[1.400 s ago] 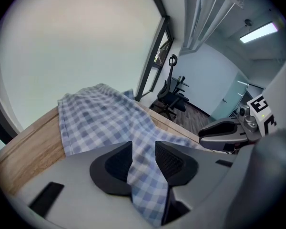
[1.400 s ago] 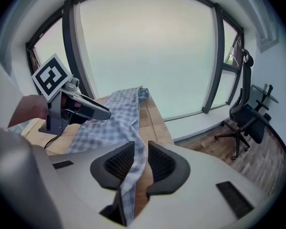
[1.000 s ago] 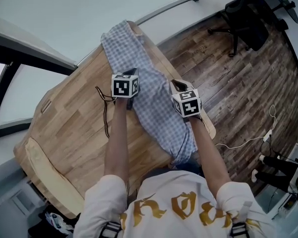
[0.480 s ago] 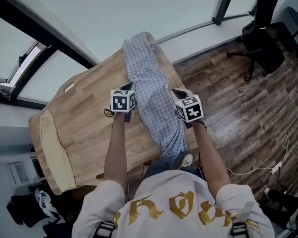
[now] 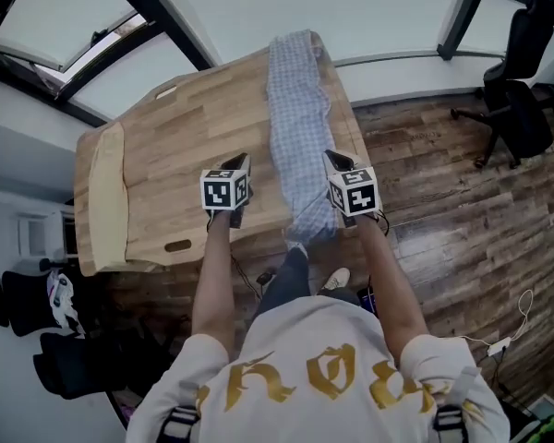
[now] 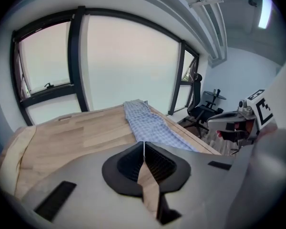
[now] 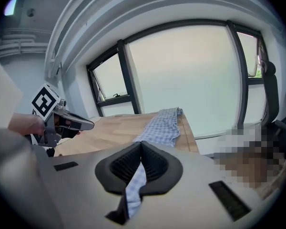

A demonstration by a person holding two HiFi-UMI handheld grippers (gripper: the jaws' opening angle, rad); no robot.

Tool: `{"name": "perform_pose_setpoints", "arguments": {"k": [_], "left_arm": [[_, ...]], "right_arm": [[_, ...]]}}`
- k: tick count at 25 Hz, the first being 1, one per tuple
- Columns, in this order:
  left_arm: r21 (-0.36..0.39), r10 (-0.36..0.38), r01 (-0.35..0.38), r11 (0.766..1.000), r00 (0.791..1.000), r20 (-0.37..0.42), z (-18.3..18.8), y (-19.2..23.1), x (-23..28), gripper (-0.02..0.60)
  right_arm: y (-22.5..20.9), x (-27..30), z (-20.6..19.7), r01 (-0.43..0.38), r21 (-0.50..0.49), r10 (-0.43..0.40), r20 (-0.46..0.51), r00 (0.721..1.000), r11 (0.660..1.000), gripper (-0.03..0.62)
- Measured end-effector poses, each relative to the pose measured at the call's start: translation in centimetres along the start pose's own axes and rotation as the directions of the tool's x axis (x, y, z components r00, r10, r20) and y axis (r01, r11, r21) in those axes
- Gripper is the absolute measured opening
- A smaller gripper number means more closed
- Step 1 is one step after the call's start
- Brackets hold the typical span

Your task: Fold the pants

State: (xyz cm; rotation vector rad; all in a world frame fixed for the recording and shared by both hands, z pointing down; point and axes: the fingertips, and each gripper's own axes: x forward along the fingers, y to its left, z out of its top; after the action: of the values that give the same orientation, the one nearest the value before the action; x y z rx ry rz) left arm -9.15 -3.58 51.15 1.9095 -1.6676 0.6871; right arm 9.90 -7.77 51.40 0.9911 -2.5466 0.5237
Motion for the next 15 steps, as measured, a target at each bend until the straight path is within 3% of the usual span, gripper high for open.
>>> {"name": "perform_pose_setpoints", "arguments": {"k": [6, 15], "left_arm": [[-0.020, -0.031, 0.031, 0.999, 0.999, -0.007, -4.3, -2.5, -3.0, 0.043], [-0.013, -0.116, 0.116, 0.993, 0.993, -0.014, -9.7, -5.0, -2.9, 0.043]], "right_arm": [[2.1, -2.9, -3.6, 0.005, 0.036, -0.004, -0.045, 0.999, 0.999, 0.023], [5.0, -5.2, -11.0, 0.069, 0.063, -0.062, -0.118, 0.991, 0.996, 0.025]]}}
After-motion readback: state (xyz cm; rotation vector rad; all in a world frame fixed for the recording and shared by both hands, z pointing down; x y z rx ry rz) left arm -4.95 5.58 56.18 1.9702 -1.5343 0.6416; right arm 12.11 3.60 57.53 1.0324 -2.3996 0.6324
